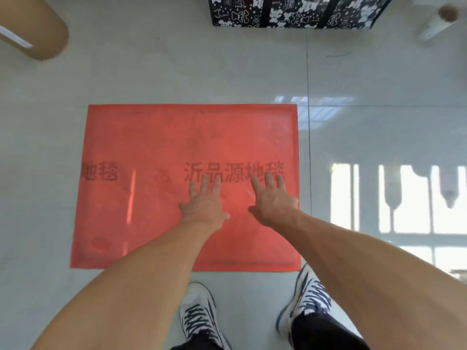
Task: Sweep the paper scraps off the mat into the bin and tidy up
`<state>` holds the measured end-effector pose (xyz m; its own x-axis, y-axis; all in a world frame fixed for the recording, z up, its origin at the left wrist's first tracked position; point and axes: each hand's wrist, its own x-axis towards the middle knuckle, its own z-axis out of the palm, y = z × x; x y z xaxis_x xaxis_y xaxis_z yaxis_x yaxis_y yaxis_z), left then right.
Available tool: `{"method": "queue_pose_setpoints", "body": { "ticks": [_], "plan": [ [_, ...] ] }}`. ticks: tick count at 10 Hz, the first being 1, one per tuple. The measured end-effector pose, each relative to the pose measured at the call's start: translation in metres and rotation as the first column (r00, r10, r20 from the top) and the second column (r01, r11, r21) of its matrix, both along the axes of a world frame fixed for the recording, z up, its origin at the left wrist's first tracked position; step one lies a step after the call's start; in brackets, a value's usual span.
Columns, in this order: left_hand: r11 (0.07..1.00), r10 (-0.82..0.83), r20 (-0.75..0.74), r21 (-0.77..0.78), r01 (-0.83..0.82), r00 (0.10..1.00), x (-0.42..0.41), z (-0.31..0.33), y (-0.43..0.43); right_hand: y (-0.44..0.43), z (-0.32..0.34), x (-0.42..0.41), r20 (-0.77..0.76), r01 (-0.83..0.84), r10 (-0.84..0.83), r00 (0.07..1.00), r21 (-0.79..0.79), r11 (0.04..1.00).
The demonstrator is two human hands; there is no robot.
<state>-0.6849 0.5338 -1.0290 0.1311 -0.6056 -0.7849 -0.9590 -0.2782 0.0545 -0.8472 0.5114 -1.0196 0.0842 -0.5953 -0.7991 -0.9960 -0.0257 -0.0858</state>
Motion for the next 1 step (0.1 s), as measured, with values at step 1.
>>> {"method": "queue_pose_setpoints", "body": {
  "ticks": [1],
  "plan": [
    [0.999, -0.038, 0.005, -0.031, 0.038, 0.999, -0.0068, 0.1008, 0.0054, 0.0011, 0.0936, -0.0008, 0.006, -0.02, 0.02, 1.0, -0.047, 0.999]
  ]
}}
